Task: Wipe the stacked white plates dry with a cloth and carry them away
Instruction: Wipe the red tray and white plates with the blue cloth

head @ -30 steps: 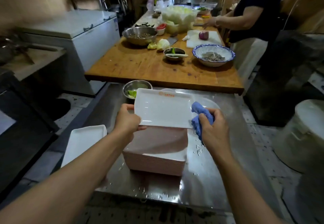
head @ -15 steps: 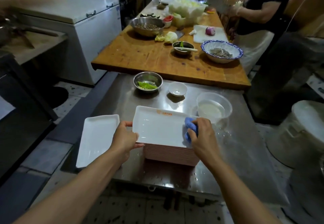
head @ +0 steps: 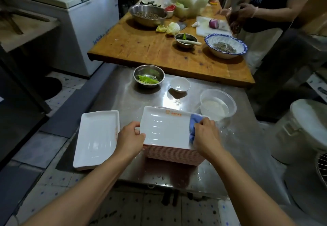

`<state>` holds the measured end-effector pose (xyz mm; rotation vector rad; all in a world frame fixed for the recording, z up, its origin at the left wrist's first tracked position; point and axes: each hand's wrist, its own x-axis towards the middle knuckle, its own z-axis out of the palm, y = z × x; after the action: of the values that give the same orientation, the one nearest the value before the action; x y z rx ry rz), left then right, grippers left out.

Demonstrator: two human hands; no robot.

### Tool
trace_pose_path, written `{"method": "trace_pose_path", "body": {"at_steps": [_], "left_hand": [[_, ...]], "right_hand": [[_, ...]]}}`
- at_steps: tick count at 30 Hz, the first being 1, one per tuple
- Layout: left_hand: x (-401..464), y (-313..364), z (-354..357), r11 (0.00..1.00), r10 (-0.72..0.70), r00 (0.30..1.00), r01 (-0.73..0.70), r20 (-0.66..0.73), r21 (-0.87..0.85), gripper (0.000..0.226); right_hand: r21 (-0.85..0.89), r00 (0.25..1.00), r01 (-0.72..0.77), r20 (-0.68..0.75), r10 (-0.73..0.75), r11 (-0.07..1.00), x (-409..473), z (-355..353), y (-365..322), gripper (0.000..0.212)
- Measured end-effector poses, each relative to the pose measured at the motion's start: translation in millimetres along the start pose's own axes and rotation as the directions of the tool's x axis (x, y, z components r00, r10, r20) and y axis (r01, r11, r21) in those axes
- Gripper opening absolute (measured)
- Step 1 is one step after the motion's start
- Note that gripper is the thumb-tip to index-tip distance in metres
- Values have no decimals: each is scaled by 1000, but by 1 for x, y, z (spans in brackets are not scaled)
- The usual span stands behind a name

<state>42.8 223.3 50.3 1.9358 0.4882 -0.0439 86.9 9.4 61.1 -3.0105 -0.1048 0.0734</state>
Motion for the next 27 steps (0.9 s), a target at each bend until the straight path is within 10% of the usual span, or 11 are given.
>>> {"method": "trace_pose_path", "body": {"at_steps": [11,27], "left_hand": [[4,-4,-1,998,-2,998,5,56,-55,39],[3,-3,0,976,33,992,-6,122,-216,30]], "right_hand": [[368,975,220,-104,-195,904,20,17,-50,31],[657,869,229,194,-455,718,1,-9,-83,31]]}}
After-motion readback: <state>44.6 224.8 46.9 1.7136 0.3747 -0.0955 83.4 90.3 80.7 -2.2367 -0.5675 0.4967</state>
